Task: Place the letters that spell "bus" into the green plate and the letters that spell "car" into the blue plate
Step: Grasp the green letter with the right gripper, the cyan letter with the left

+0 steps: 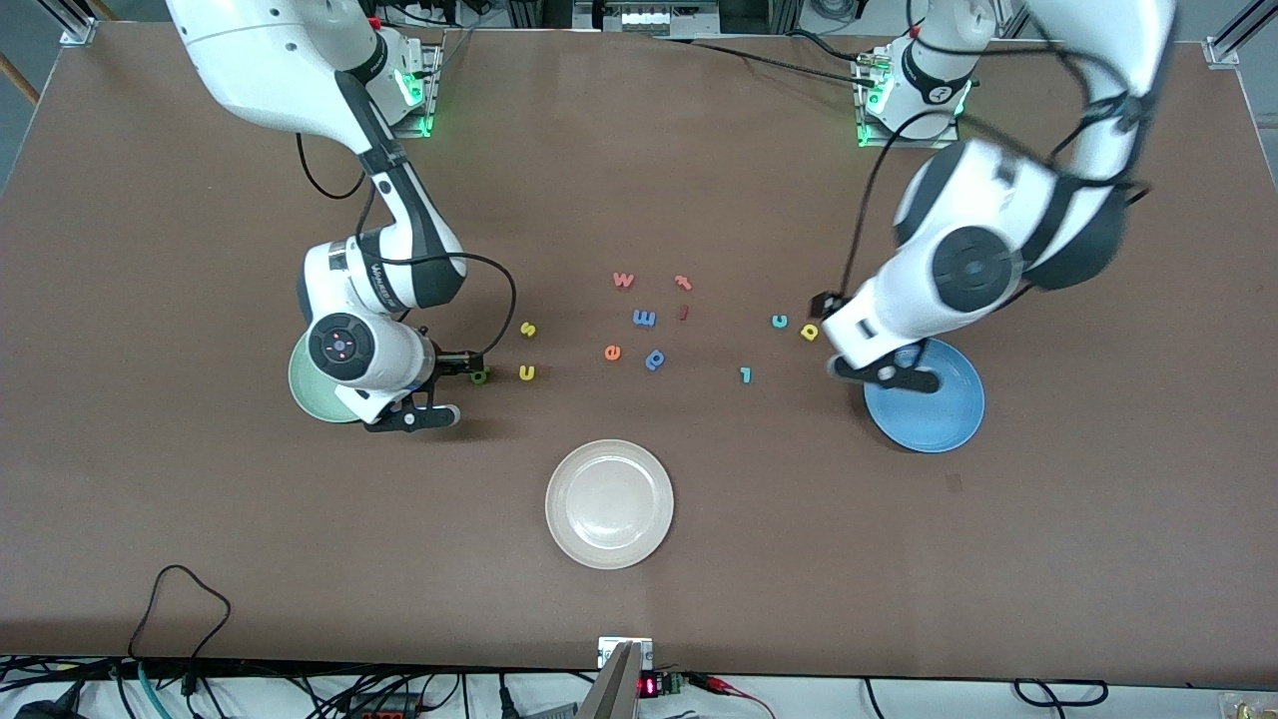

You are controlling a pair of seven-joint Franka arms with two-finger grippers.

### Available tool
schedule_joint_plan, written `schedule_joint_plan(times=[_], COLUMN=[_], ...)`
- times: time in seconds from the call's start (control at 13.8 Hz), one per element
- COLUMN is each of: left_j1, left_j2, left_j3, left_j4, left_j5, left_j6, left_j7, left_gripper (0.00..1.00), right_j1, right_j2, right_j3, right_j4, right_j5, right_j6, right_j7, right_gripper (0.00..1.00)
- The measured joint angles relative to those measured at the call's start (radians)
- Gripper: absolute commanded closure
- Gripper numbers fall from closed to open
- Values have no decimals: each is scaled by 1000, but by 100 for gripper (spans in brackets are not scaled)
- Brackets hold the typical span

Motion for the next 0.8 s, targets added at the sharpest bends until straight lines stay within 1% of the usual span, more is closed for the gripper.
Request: schedule_joint_plan(times=[0.07, 0.14, 0.22, 0.29, 0.51, 0.65, 0.8], left_j1=[-29, -49, -60, -68, -83, -94, -107], left_j2=[50, 99, 140, 176, 251, 282, 296], left_j3=[0, 0, 0, 0, 0, 0, 0], left_j4=[-1, -1, -1, 0, 1, 1, 0], left_j5=[0, 1, 2, 11, 77, 85, 86], left_j6=[86, 165, 224, 265, 350, 391, 397], left_j7=[-46, -77, -87, -89, -115, -136, -161], left_gripper=[4, 16, 29, 38, 38, 38, 38], right_j1=[10, 23, 33, 42, 68, 73, 73], right_j2=[14, 27, 37, 44, 56, 65, 75], right_j3=[0, 0, 0, 0, 0, 0, -2], right_j4=[0, 0, 1, 1, 1, 1, 1], right_j5=[1, 2, 2, 2, 2, 2, 2], right_j6=[11, 20, 24, 26, 29, 33, 55], right_j7=[3, 12, 32, 54, 93, 95, 95], right_gripper=[23, 36, 39, 39, 39, 39, 39])
